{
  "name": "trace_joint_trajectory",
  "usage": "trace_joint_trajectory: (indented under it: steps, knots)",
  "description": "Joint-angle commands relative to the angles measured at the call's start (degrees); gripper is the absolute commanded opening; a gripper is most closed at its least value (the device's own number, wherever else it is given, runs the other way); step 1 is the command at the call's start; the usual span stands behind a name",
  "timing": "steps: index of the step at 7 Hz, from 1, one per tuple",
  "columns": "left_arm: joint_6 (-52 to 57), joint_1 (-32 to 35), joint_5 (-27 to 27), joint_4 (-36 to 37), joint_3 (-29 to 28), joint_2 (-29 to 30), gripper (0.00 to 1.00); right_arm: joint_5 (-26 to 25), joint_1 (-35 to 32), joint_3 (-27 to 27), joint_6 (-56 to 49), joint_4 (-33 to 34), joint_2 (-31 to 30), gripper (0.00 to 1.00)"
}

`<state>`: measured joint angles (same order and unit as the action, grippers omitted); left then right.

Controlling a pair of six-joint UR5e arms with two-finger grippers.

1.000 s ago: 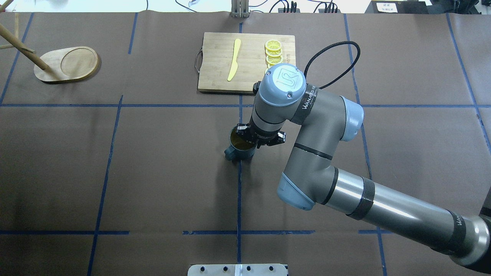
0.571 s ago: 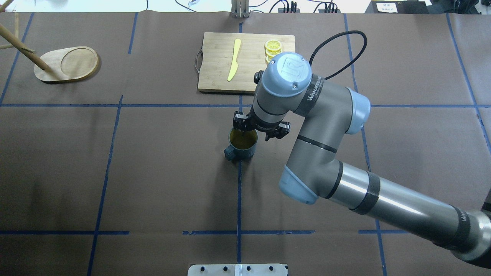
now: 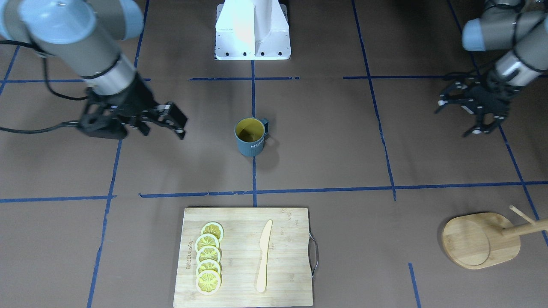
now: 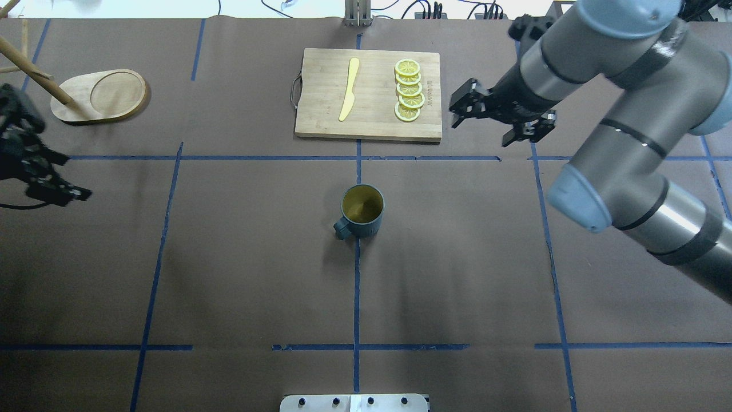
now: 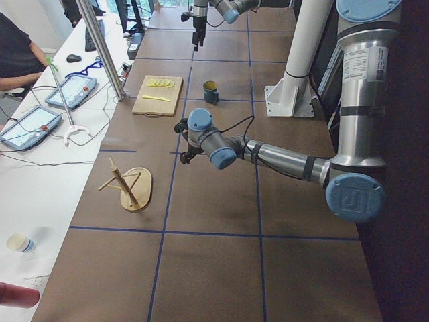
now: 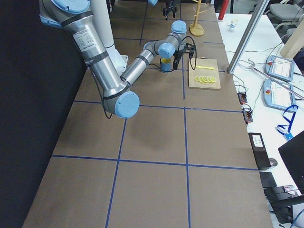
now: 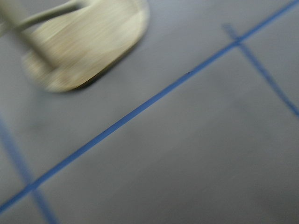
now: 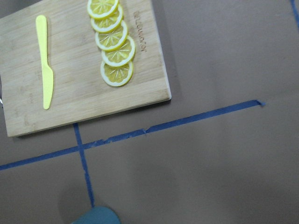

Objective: Hang cup on storage rack
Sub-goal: 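Raise the right gripper away while the left gripper reaches toward the mug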

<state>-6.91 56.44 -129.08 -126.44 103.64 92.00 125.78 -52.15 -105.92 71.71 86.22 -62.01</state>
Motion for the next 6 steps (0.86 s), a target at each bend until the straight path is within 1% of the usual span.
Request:
trace_joint_trajectory:
  steps: [1,2,3,4,5,6]
  knots:
    - [-9.4,-12.9,7.3,-0.3,0.3,11.7,1.0,3.1,-8.2,-0.3,-14.1,0.2,-7.4,1.0]
    - [-11.0,-18.2,10.4,-0.4,-0.1,15.5,1.0,3.0,-10.4,0.4,-20.2,0.1,-10.0,1.0]
    - [-11.5,-23.7,19.0,-1.9,0.0,18.1,1.0,2.7,-11.0,0.8,-25.2,0.1,-11.9,1.0]
    - [-14.7,-29.3,27.1,-9.9,-0.8,18.7,1.0,2.6,-11.1,1.7,-26.1,0.0,-11.8,1.0]
    - [-15.8,-32.7,32.8,-16.8,-4.6,19.5,0.99,2.6,-11.1,2.6,-26.2,-0.3,-11.7,1.0]
    - [-17.5,-37.2,39.7,-21.2,-8.3,22.9,0.99,2.7,-11.1,4.0,-26.2,-0.6,-11.5,1.0]
